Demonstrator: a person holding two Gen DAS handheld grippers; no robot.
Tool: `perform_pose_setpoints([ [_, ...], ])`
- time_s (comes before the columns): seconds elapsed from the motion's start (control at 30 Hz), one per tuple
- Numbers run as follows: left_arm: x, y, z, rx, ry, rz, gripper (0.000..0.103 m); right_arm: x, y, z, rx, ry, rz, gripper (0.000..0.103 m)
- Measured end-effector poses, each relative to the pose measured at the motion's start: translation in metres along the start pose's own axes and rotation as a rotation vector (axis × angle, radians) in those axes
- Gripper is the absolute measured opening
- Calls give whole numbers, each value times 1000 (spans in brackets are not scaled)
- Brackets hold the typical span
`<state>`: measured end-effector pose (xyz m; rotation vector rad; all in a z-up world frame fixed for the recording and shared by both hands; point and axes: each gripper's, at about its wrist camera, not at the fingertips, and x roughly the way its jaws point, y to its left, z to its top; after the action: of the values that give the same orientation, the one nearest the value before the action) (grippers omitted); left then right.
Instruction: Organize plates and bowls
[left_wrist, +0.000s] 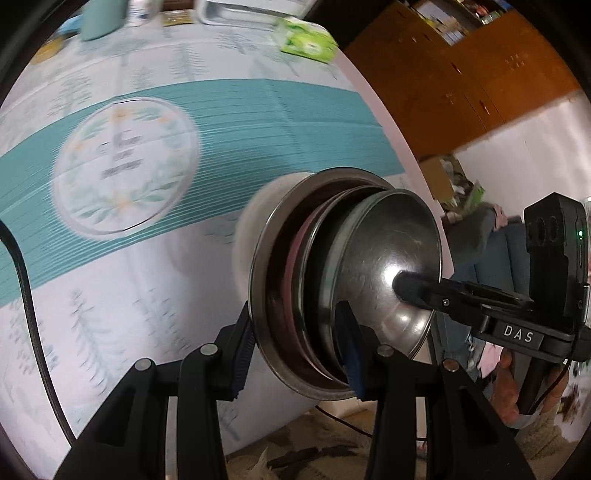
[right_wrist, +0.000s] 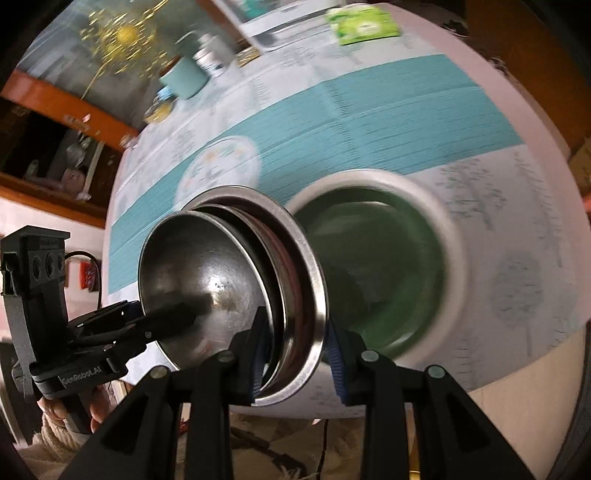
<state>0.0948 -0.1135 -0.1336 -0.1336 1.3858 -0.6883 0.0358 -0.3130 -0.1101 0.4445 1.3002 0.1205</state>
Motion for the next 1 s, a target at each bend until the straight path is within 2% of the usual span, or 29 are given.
perform_pose_setpoints([
  [0.2,41,-22,17,36,59,-3,41,2,-41,8,66,-7,-45,30],
  [0.4,68,-21,21,24,102,-2,41,17,-67,11,104,21,-69,30],
  [0.7,77,-17,18,0,107,3,41,31,-76,15,133,43,-61,30],
  [1.0,81,-28,20,13,76,31,43,31,-71,14,108,11,-96,30],
])
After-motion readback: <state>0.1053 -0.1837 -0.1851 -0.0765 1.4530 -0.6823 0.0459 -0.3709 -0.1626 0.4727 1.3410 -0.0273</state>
